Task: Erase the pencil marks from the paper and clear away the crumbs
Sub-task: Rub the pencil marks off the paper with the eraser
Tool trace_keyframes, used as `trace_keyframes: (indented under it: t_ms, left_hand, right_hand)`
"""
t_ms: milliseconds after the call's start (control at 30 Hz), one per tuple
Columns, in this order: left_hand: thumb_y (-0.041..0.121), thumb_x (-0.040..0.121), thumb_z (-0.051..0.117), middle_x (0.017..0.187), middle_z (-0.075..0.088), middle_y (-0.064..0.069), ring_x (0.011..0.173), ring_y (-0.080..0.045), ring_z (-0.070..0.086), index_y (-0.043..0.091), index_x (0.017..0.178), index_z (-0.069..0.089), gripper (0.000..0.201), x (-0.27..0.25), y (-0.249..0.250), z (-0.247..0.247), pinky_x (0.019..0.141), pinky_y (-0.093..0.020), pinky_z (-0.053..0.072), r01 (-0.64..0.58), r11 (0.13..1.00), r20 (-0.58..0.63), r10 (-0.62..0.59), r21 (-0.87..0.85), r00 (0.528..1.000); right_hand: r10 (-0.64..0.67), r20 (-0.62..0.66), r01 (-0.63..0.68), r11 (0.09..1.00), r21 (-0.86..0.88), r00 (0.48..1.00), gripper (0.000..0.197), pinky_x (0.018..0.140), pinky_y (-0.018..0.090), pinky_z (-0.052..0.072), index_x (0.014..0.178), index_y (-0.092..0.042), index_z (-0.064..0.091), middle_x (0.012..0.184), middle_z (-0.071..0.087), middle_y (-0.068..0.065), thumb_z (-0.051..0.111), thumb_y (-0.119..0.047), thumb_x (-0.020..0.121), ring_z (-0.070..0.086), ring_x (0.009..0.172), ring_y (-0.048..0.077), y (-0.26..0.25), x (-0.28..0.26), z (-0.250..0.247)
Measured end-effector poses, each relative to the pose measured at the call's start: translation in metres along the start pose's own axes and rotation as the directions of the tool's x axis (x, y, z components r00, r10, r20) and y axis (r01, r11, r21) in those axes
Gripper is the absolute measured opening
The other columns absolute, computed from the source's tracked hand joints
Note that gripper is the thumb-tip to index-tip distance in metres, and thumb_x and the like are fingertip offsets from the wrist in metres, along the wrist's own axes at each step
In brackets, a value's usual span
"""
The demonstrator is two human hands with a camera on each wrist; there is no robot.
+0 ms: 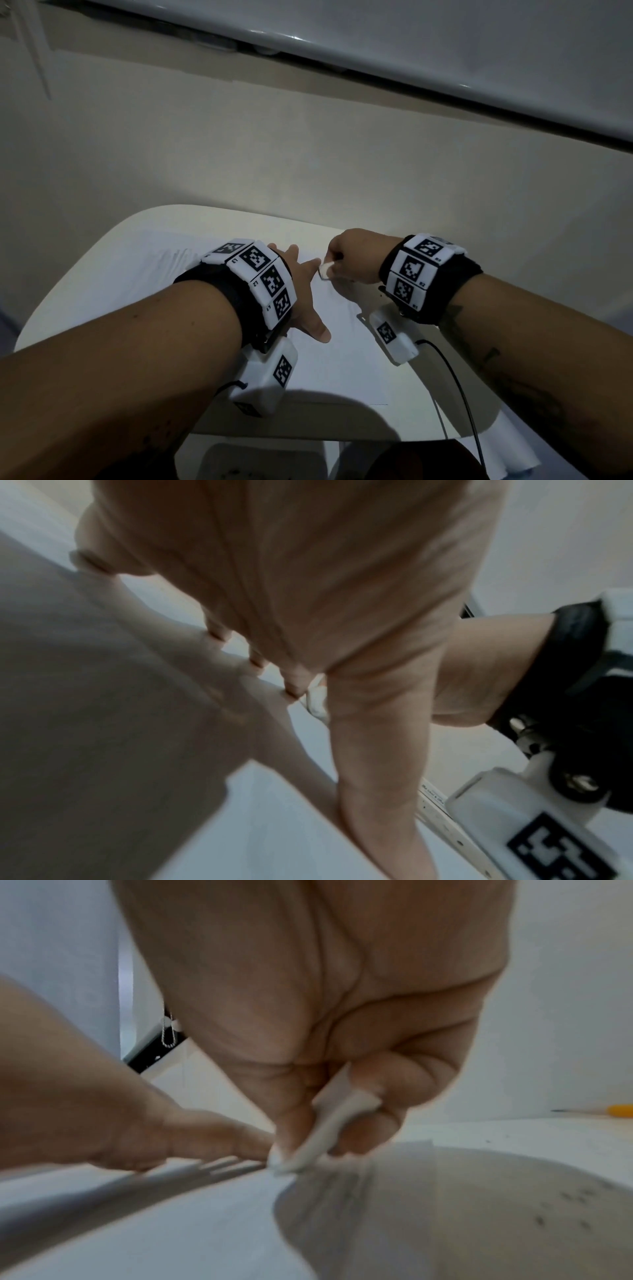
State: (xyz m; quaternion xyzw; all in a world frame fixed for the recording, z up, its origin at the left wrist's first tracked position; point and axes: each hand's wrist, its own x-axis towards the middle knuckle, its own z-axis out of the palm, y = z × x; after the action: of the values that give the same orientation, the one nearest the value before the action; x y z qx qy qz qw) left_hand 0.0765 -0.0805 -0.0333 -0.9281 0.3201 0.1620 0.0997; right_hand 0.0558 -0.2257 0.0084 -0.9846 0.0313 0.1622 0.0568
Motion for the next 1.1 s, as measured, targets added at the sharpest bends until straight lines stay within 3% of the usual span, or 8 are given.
trace_keyframes:
  t_ms: [100,167,267,500,667,867,1033,1100]
  left_hand:
    - [0.095,0.048,0.054,0.158,0.019,-0.007,0.143,-0.040,0.023,0.038,0.153,0.005,0.129,0.000,0.001,-0.001,0.107,-0.060,0.030,0.007,1.000,0.004,-0.007,-0.005,1.000]
    - [0.095,0.048,0.054,0.160,0.016,-0.006,0.144,-0.040,0.022,0.038,0.153,0.003,0.130,-0.001,0.001,-0.001,0.108,-0.060,0.029,0.008,1.000,0.010,-0.008,-0.007,1.000]
    - [0.095,0.049,0.054,0.162,0.009,-0.005,0.146,-0.040,0.016,0.037,0.154,-0.003,0.133,0.000,0.001,-0.001,0.111,-0.061,0.025,0.015,1.000,0.025,-0.015,-0.007,1.000]
    - [0.094,0.050,0.055,0.159,0.017,-0.006,0.144,-0.039,0.023,0.037,0.154,0.002,0.130,-0.003,0.002,-0.004,0.109,-0.059,0.029,0.013,1.000,0.021,-0.013,0.000,1.000]
    - [0.093,0.051,0.056,0.154,0.023,-0.006,0.139,-0.038,0.028,0.034,0.154,0.004,0.130,-0.003,0.003,-0.003,0.106,-0.058,0.033,0.007,1.000,0.010,-0.007,0.002,1.000]
    - [0.094,0.048,0.058,0.154,0.024,-0.007,0.139,-0.039,0.028,0.035,0.154,0.004,0.133,-0.004,0.003,-0.005,0.106,-0.057,0.033,0.009,1.000,0.024,-0.009,-0.005,1.000]
    - [0.093,0.048,0.058,0.152,0.026,-0.007,0.139,-0.039,0.030,0.033,0.154,0.005,0.133,-0.002,0.004,-0.005,0.105,-0.057,0.034,0.001,1.000,0.033,-0.001,-0.002,0.999]
    - [0.093,0.047,0.058,0.151,0.026,-0.007,0.138,-0.038,0.031,0.033,0.154,0.006,0.133,-0.002,0.004,-0.004,0.105,-0.057,0.035,0.006,1.000,0.025,-0.006,0.001,1.000]
  right_hand:
    - [0.008,-0.060,-0.007,1.000,0.028,0.998,0.029,0.076,0.028,0.048,0.107,-0.015,0.067,0.099,0.066,-0.003,0.059,-0.041,0.096,0.062,0.092,0.017,0.001,0.003,0.001]
    - [-0.011,-0.008,0.012,0.999,0.053,1.000,0.026,0.070,0.025,0.045,0.103,-0.021,0.067,0.090,0.064,-0.010,0.060,-0.045,0.094,0.061,0.085,0.012,0.004,-0.002,0.001]
    - [-0.026,0.097,0.025,1.000,0.016,0.995,0.023,0.077,0.028,0.050,0.098,-0.028,0.068,0.081,0.066,-0.013,0.065,-0.049,0.089,0.062,0.079,0.008,0.007,-0.011,0.000]
    - [-0.004,-0.066,0.005,1.000,0.010,0.998,0.028,0.089,0.034,0.050,0.108,-0.018,0.066,0.104,0.067,-0.003,0.058,-0.042,0.095,0.062,0.097,0.017,0.004,-0.002,0.002]
    - [-0.038,0.107,0.038,0.999,-0.003,0.994,0.023,0.079,0.030,0.052,0.099,-0.031,0.066,0.088,0.066,-0.014,0.064,-0.052,0.089,0.062,0.084,0.008,0.010,-0.017,0.003]
    - [-0.015,-0.046,0.013,0.999,-0.033,0.999,0.024,0.092,0.039,0.050,0.106,-0.026,0.063,0.101,0.064,-0.009,0.058,-0.046,0.094,0.061,0.097,0.015,0.004,-0.008,0.007]
    - [-0.090,0.123,0.094,0.995,-0.032,0.988,0.021,0.087,0.032,0.050,0.102,-0.032,0.064,0.098,0.065,-0.015,0.062,-0.050,0.090,0.061,0.092,0.009,0.007,-0.027,0.009]
    - [-0.097,0.130,0.102,0.994,-0.038,0.987,0.021,0.088,0.033,0.051,0.102,-0.032,0.065,0.097,0.066,-0.014,0.063,-0.049,0.089,0.062,0.093,0.010,0.007,-0.026,0.009]
